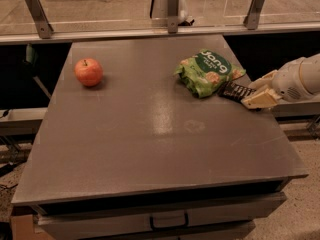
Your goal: Move rxbar chocolate near green rice chip bag
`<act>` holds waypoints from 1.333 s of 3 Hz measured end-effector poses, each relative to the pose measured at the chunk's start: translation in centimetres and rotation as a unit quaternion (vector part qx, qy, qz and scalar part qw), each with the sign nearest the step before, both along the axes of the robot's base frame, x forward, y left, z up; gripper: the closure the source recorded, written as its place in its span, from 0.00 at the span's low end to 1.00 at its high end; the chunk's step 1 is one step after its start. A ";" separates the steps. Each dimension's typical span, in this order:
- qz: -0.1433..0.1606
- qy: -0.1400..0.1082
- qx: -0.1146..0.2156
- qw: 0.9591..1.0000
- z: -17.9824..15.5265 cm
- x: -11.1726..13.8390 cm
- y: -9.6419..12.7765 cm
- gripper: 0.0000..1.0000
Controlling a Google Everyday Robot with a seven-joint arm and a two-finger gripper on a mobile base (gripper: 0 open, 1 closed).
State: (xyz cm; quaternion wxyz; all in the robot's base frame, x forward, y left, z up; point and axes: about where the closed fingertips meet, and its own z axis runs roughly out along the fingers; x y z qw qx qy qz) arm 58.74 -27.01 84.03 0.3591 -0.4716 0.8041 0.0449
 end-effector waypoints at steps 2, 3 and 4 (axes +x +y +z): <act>0.002 0.001 0.007 1.000 0.0 0.3 0.8 0.00; 0.009 -0.012 0.010 1.000 1.7 -0.6 1.4 0.00; 0.023 -0.038 0.009 0.999 6.2 -3.9 0.6 0.00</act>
Offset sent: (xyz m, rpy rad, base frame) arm 0.0020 0.0108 0.0041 0.0267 -0.0025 0.0023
